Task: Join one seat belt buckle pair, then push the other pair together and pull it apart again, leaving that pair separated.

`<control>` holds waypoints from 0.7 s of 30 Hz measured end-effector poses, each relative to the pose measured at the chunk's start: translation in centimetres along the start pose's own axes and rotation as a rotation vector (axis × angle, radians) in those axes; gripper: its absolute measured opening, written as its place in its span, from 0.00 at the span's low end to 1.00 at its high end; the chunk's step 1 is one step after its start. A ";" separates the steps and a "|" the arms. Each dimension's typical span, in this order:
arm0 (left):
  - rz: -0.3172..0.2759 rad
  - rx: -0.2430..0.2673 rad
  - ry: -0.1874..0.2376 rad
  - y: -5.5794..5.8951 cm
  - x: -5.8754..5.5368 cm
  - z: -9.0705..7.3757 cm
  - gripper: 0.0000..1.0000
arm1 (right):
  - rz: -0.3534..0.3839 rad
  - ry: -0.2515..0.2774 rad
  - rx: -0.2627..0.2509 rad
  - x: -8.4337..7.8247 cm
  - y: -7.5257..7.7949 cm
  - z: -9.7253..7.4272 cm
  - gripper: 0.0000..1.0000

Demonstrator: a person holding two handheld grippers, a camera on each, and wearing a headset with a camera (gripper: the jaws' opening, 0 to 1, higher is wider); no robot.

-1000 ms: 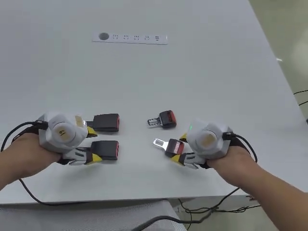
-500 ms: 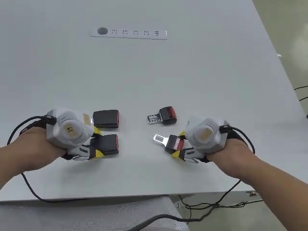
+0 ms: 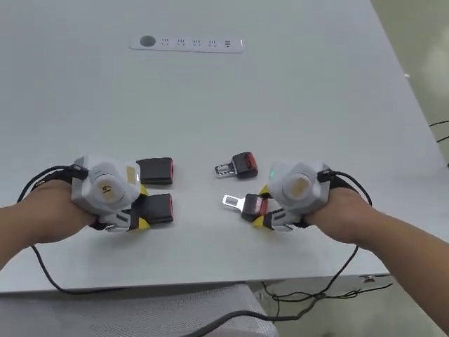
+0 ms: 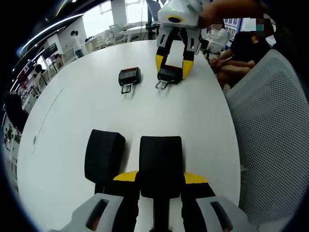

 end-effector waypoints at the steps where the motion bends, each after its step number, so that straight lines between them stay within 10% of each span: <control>1: 0.001 -0.002 0.001 -0.1 -0.1 0.0 0.34 | -0.004 -0.002 0.004 0.0 0.0 0.0 0.32; 21: 0.016 -0.020 -0.012 0.0 -0.1 0.3 0.34 | -0.105 -0.037 0.031 0.9 0.1 0.6 0.32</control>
Point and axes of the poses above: the centre of the closed fingertips' face, and the gripper's own axes: z roughly forward along the fingers, y roughly to its right, x roughly out of its top, the point moved 9 cm from there along -z, roughly backward along the fingers, and after that the axes turned 10 degrees about -z, right-handed, at the moved point
